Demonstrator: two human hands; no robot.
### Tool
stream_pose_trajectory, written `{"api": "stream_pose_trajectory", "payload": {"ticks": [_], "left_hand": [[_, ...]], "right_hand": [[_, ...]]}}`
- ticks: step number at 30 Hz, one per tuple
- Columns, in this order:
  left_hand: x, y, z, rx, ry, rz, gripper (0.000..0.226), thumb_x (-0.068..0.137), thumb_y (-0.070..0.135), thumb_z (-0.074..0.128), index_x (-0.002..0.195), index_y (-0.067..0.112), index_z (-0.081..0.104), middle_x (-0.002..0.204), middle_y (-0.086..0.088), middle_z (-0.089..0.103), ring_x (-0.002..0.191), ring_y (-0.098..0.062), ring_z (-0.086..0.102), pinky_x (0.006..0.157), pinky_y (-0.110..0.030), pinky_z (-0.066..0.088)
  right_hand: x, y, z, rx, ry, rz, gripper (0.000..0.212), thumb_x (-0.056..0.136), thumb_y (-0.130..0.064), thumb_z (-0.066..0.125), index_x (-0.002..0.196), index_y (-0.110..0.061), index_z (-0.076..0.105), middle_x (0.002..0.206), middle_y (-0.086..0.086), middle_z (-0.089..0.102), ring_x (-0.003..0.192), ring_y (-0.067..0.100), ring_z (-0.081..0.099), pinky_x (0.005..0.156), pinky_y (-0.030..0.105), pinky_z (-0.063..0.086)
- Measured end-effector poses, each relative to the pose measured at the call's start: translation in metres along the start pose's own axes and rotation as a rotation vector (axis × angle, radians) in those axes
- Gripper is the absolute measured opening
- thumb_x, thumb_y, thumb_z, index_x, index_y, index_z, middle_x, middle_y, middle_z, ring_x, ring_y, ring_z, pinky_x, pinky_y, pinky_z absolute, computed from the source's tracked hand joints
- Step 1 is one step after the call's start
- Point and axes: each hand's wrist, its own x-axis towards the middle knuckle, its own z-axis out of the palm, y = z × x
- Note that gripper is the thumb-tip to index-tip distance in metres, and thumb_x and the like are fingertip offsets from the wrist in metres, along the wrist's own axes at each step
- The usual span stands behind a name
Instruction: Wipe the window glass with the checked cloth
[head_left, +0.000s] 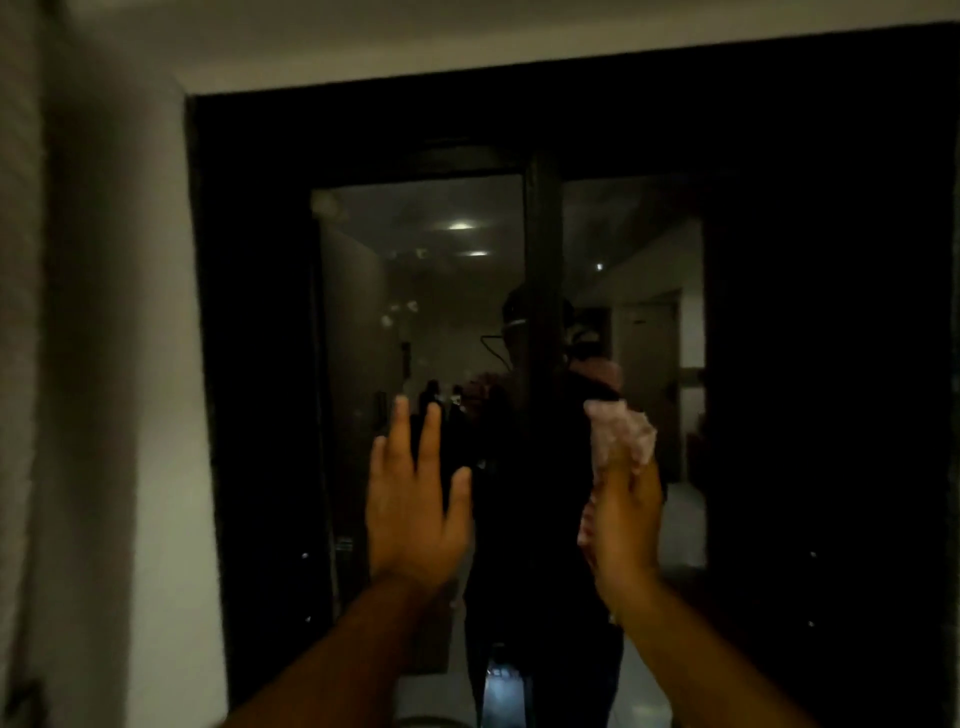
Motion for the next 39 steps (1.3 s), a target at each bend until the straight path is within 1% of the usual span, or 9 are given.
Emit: {"api": "stream_pose_trajectory", "payload": {"ticks": [3,5,8,11,15,22,26,34,39], "left_hand": [[0.011,-0.057,-0.045,0.175,0.035,-0.109,0.074,0.106,0.048,0.038,0.172,0.016,0.025,0.182,-0.019,0.011,0.168,-0.035,0.018,0.134,-0.059,0.021],[0.021,-0.084,-0.070,0.240,0.051,-0.162,0.075,0.107,0.049,0.035,0.173,0.015,0.024,0.183,-0.018,0.010,0.169,-0.033,0.015,0.135,-0.057,0.018],[0.039,-0.110,-0.088,0.270,0.050,-0.170,0.072,0.109,0.049,0.032,0.174,0.018,0.022,0.184,-0.013,0.004,0.170,-0.031,0.012,0.137,-0.053,0.016],[0.054,-0.128,-0.088,0.336,0.026,-0.112,0.073,0.108,0.052,0.030,0.174,0.021,0.020,0.185,-0.011,-0.002,0.171,-0.029,0.006,0.138,-0.051,0.010],[0.055,-0.149,-0.080,0.384,0.048,0.059,0.075,0.106,0.050,0.038,0.173,0.020,0.025,0.185,-0.011,0.002,0.171,-0.029,0.007,0.138,-0.053,0.004],[0.045,-0.159,-0.083,0.251,0.121,0.168,0.081,0.099,0.045,0.056,0.171,0.019,0.032,0.184,-0.013,0.013,0.171,-0.031,0.011,0.137,-0.055,0.012],[0.046,-0.162,-0.081,0.236,0.127,0.191,0.084,0.098,0.047,0.058,0.172,0.018,0.031,0.184,-0.012,0.012,0.171,-0.030,0.010,0.137,-0.052,0.010],[0.045,-0.163,-0.082,0.156,0.123,0.197,0.084,0.097,0.036,0.059,0.173,0.018,0.027,0.184,-0.011,0.011,0.171,-0.028,0.007,0.138,-0.047,0.007],[0.044,-0.166,-0.081,0.134,0.132,0.197,0.081,0.101,0.039,0.055,0.172,0.015,0.027,0.184,-0.012,0.012,0.171,-0.029,0.008,0.138,-0.049,0.011]], "right_hand": [[0.004,-0.034,0.049,0.142,0.014,-0.154,0.039,0.116,-0.033,0.044,0.151,-0.020,0.054,0.107,0.009,0.076,0.102,0.012,0.077,0.106,0.040,0.060],[0.015,-0.037,0.082,0.016,-0.021,-0.291,0.049,0.113,-0.043,0.044,0.158,-0.026,0.047,0.121,0.000,0.069,0.122,-0.002,0.067,0.118,0.031,0.050],[0.034,-0.031,0.119,-0.498,-0.016,-0.584,0.062,0.105,-0.051,0.041,0.163,-0.033,0.034,0.170,0.002,0.038,0.159,0.026,0.033,0.134,0.054,0.023],[0.049,-0.022,0.131,-0.991,-0.016,-0.897,0.066,0.106,-0.033,0.054,0.167,-0.024,0.031,0.175,0.008,0.027,0.163,0.034,0.020,0.132,0.051,0.005],[0.050,0.002,0.128,-1.289,-0.206,-1.215,0.077,0.108,-0.060,0.039,0.171,-0.023,0.015,0.177,-0.005,0.003,0.165,0.019,0.001,0.132,0.038,-0.015],[-0.002,0.138,0.060,-1.388,-1.191,-1.505,0.053,0.119,-0.035,0.025,0.169,-0.019,0.028,0.179,0.000,0.014,0.166,0.014,-0.008,0.136,0.041,0.004],[0.023,0.098,0.096,-1.321,-1.095,-1.695,0.048,0.118,-0.036,0.031,0.160,-0.019,0.044,0.168,0.002,0.040,0.159,0.021,0.031,0.136,0.038,0.010],[0.106,-0.117,0.244,-1.345,-0.219,-1.559,0.061,0.114,-0.051,0.026,0.170,-0.026,0.023,0.178,0.004,0.021,0.164,0.030,0.020,0.132,0.047,0.015],[0.081,-0.074,0.270,-1.411,-0.271,-1.650,0.063,0.115,-0.047,0.033,0.171,-0.023,0.020,0.178,0.007,0.017,0.165,0.032,0.015,0.133,0.051,0.011]]}}
